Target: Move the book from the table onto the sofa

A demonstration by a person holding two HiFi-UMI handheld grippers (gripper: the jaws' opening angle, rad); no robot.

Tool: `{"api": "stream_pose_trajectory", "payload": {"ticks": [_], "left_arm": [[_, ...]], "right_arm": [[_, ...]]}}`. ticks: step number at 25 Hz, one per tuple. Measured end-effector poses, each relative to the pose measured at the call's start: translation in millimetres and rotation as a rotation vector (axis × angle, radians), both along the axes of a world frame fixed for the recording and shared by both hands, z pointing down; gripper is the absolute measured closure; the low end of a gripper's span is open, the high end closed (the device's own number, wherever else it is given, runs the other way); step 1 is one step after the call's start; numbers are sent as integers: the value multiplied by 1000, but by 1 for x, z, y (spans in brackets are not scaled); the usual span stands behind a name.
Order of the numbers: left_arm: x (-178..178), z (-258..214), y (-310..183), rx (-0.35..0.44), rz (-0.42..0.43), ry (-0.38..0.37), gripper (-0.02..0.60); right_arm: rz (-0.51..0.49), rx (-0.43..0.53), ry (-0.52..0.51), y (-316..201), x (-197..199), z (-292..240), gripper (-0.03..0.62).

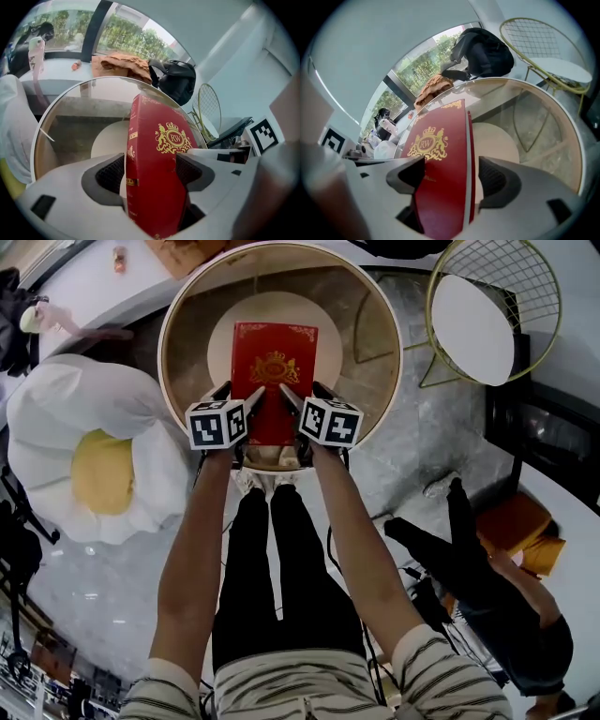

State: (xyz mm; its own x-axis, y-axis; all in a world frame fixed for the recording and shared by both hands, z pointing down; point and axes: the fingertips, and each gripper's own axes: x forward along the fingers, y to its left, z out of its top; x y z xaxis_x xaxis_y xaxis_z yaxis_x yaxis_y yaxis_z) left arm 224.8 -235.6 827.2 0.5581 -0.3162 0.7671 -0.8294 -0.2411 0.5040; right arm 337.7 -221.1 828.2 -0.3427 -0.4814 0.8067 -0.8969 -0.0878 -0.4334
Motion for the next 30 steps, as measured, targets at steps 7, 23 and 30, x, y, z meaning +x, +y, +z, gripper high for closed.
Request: {"api": "stream_pose_trajectory", "payload": {"ticks": [7,23,30], "left_arm": [[4,8,-1,-15,-10,68,245],[7,10,0,-58,2,104,238],[8,6,12,-79,-27,99,239]], "right_arm": [[-1,-9,-137,0,-8,8,241],[-14,3,-142,-2,-8,9,241],[-47,-4,-130,7,-6,5,241]]}}
